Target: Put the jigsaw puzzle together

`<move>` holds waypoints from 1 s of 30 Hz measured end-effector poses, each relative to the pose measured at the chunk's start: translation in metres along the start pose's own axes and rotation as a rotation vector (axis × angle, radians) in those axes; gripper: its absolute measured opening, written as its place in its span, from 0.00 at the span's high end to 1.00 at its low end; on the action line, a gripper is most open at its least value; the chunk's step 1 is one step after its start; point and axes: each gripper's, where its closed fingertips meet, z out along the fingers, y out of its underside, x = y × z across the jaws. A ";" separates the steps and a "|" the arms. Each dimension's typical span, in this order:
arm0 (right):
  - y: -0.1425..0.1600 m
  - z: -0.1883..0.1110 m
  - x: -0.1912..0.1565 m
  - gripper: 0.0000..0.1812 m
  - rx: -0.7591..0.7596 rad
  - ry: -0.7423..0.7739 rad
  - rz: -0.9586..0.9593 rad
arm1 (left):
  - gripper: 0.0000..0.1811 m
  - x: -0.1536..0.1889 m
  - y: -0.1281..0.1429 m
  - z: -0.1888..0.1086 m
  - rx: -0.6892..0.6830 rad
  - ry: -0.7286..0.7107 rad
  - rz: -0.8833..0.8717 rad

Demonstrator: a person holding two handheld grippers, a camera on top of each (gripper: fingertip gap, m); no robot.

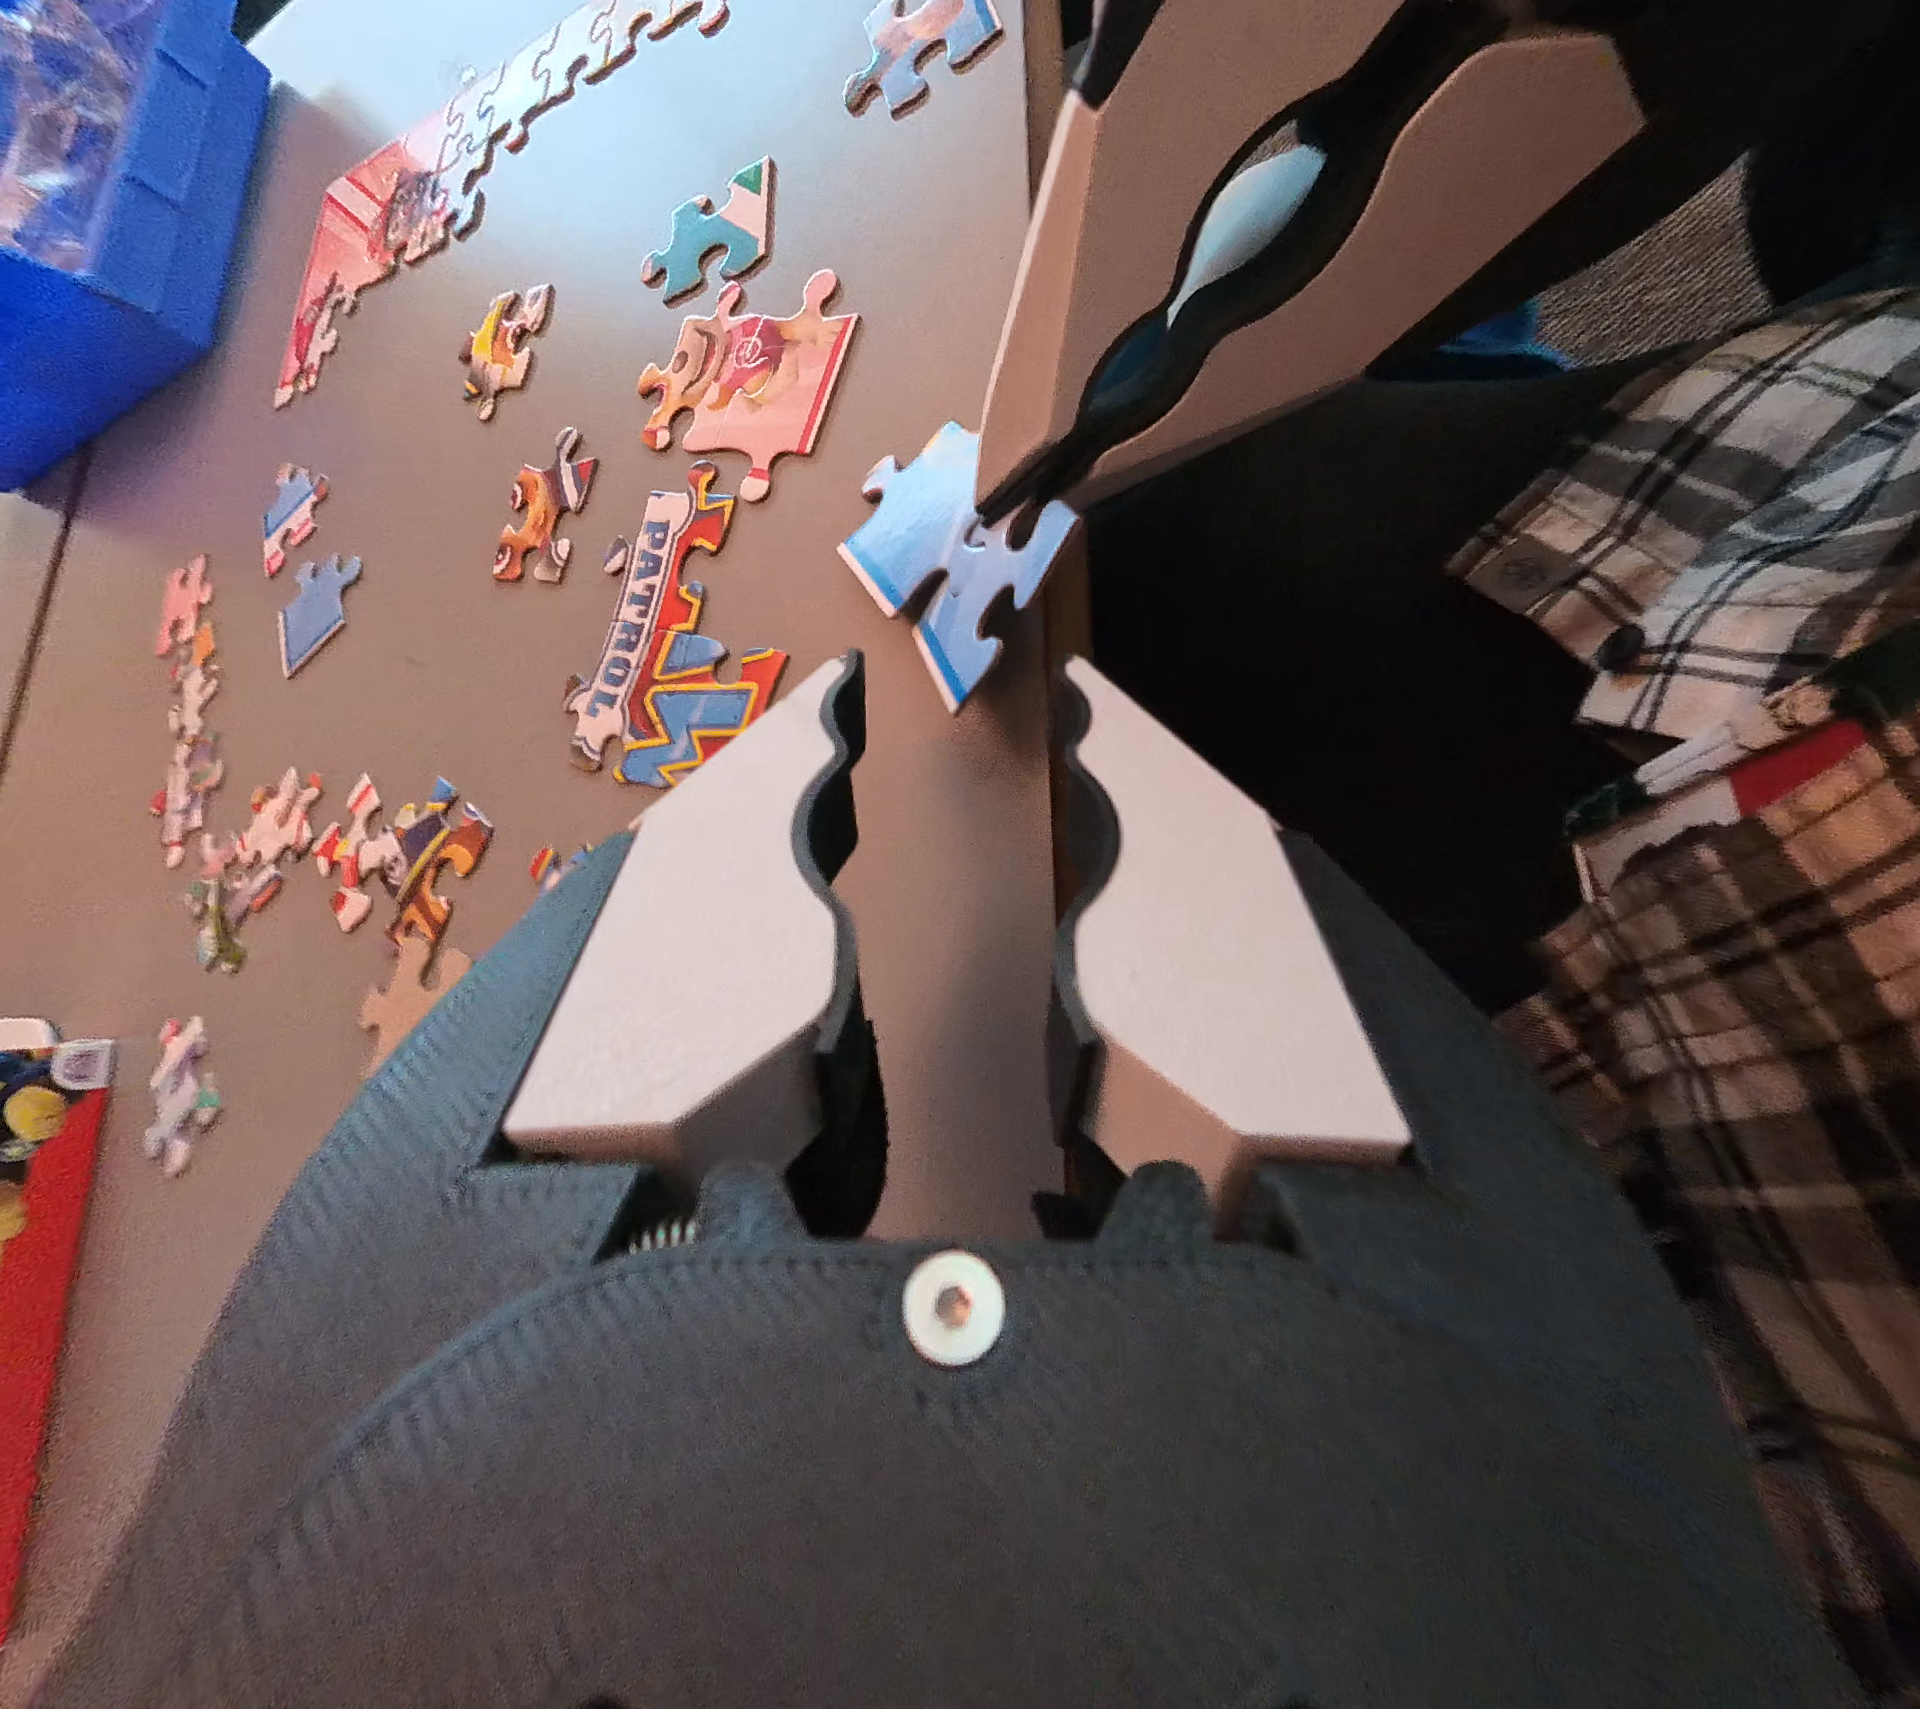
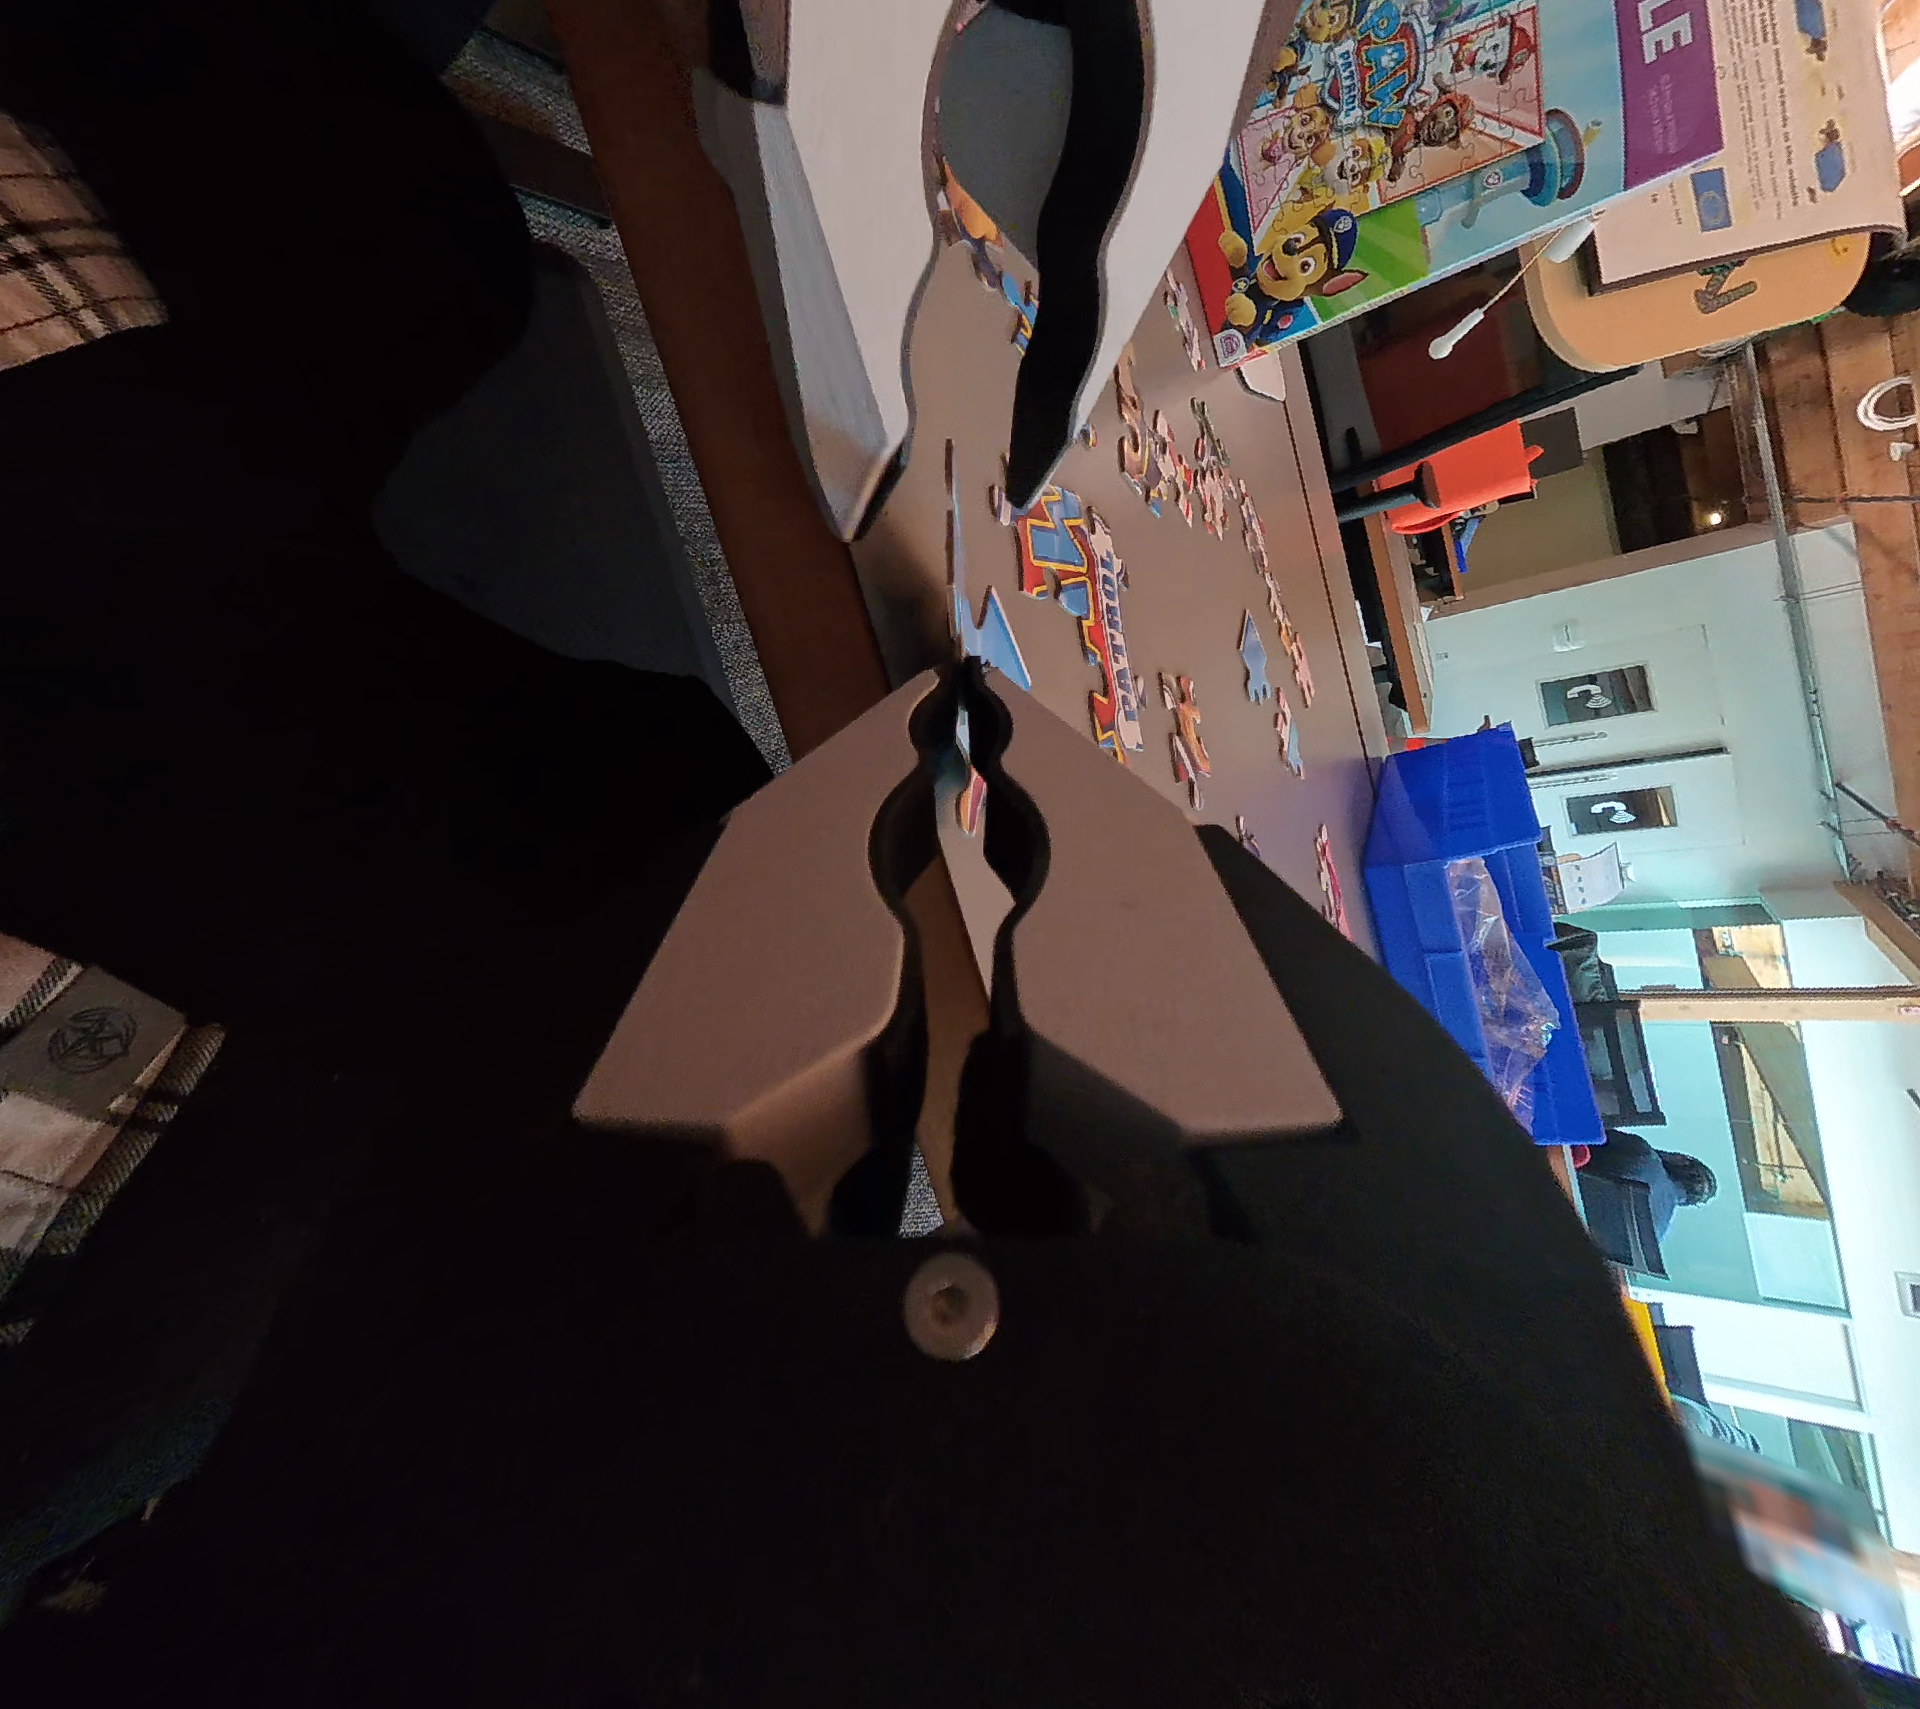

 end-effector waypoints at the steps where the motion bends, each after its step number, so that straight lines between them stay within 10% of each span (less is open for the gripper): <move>1: -0.001 0.000 -0.001 1.00 0.004 -0.005 0.000 | 0.83 0.000 0.000 0.002 -0.009 -0.012 0.028; 6: 0.000 0.001 0.000 1.00 0.002 -0.009 0.000 | 0.96 -0.003 0.003 0.009 -0.045 -0.097 0.171; 30: 0.008 0.009 0.011 1.00 -0.057 0.018 0.016 | 1.00 -0.012 -0.003 0.009 -0.042 -0.267 0.394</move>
